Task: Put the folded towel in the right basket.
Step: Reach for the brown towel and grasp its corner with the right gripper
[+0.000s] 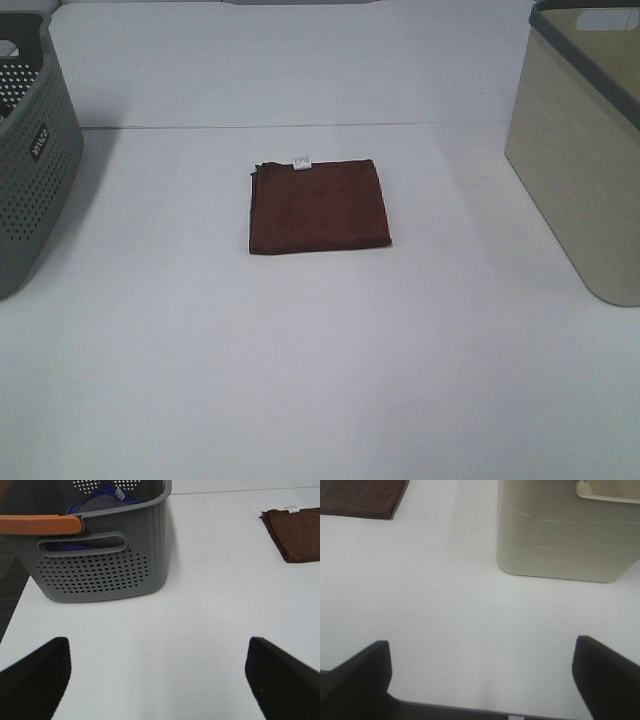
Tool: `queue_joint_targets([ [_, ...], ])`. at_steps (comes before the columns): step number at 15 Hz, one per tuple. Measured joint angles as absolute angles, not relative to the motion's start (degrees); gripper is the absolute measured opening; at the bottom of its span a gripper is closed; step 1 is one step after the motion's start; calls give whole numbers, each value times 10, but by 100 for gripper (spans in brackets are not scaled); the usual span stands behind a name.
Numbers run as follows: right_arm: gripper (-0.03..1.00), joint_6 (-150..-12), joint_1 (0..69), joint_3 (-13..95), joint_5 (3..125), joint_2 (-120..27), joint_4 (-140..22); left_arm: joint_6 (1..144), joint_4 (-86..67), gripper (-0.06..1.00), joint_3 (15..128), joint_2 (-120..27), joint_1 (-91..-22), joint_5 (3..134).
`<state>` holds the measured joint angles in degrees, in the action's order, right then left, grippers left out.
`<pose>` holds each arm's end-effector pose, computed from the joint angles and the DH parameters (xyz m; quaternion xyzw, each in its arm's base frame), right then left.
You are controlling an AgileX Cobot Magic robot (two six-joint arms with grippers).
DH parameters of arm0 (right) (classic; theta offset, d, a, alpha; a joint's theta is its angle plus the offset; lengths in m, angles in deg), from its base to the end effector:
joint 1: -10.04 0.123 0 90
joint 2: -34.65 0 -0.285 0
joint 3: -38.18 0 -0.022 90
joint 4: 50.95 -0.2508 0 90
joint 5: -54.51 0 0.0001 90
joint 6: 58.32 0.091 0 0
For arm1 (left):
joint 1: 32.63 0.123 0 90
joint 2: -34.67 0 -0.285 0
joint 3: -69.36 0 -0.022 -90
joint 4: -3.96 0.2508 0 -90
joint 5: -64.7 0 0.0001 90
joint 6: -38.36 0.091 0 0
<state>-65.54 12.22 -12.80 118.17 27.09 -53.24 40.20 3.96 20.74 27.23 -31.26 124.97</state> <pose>-0.0033 0.0031 0.2616 -0.0726 0.8723 -0.0013 0.4836 -0.0053 -0.0001 0.2777 0.0035 0.8496 0.0148 0.5273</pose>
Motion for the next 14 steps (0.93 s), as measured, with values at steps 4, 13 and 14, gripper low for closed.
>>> queue_joint_targets([
  [4, 94, -655, 122, -128, 1182, 271, -532, 402, 40, 88, 207, 272, -313, 1250],
  [13, 94, -655, 122, -128, 1182, 271, -532, 402, 40, 88, 207, 272, -313, 1250],
  [14, 94, -655, 122, -128, 1182, 271, -532, 402, 40, 88, 207, 272, -313, 1250],
])
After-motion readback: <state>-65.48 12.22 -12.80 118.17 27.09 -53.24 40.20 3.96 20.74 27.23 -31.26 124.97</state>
